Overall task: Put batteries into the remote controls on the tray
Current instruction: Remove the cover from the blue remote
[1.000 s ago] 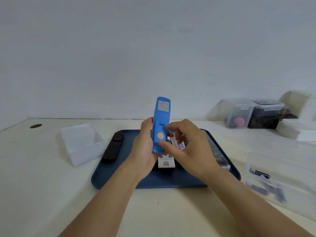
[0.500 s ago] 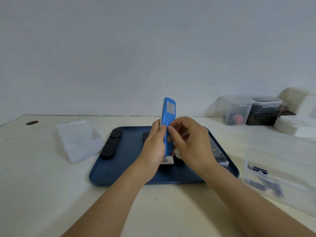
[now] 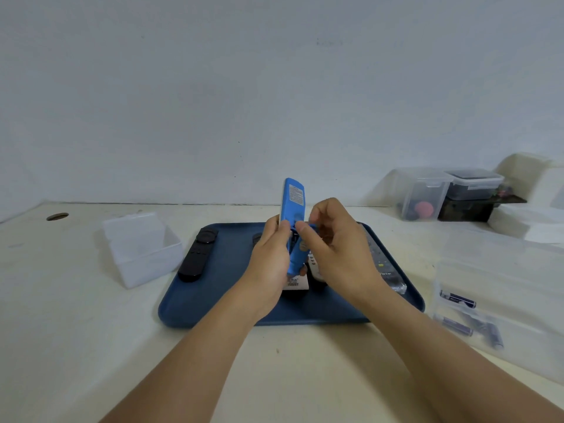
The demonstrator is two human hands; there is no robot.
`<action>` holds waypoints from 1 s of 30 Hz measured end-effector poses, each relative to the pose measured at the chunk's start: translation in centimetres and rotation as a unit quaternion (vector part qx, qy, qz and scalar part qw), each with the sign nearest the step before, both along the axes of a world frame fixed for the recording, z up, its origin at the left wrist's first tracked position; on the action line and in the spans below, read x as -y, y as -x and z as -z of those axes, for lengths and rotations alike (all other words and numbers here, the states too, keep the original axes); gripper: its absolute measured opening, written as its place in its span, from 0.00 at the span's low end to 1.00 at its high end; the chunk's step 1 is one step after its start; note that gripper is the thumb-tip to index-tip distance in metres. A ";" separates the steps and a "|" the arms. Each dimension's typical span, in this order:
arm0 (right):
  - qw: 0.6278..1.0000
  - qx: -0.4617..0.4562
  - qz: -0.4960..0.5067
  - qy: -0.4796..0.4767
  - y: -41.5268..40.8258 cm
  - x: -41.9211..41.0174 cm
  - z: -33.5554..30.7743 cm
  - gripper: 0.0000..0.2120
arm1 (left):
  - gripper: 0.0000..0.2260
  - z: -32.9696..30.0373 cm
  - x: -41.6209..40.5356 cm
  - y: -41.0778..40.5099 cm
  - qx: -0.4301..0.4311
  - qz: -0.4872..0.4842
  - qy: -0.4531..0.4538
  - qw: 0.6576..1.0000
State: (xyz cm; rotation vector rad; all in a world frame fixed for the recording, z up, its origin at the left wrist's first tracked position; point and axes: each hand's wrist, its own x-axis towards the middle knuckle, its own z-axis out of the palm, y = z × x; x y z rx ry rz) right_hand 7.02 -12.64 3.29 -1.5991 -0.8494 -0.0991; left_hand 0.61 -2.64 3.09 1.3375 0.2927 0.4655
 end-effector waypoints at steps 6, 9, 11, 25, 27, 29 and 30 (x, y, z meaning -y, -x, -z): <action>0.985 -0.170 -0.037 0.011 -1.3 2.9 -3.2 0.05 | 0.06 -0.1 -1.1 -0.2 0.025 -0.069 0.050 0.996; 0.960 -0.200 -0.068 0.182 -1.5 4.7 -3.3 0.06 | 0.06 -0.1 -1.6 -0.2 0.032 -0.086 0.047 0.995; 0.942 -0.179 -0.062 0.277 -1.4 4.9 -2.9 0.07 | 0.07 -0.1 -1.5 -0.1 0.037 -0.073 0.057 0.995; 0.969 0.148 0.018 0.199 0.1 4.4 -3.4 0.09 | 0.19 -0.6 -0.8 0.6 0.072 0.071 0.092 0.991; 0.986 0.141 0.003 0.084 1.2 3.5 -3.1 0.11 | 0.21 -0.4 -0.6 0.5 0.063 0.088 0.081 0.991; 0.978 0.191 0.025 0.075 1.6 2.7 -2.2 0.12 | 0.22 -0.3 -0.4 0.5 0.060 0.099 0.086 0.990; 0.972 0.214 0.044 0.083 1.4 2.4 -1.7 0.12 | 0.22 -0.3 -0.3 0.5 0.061 0.102 0.093 0.989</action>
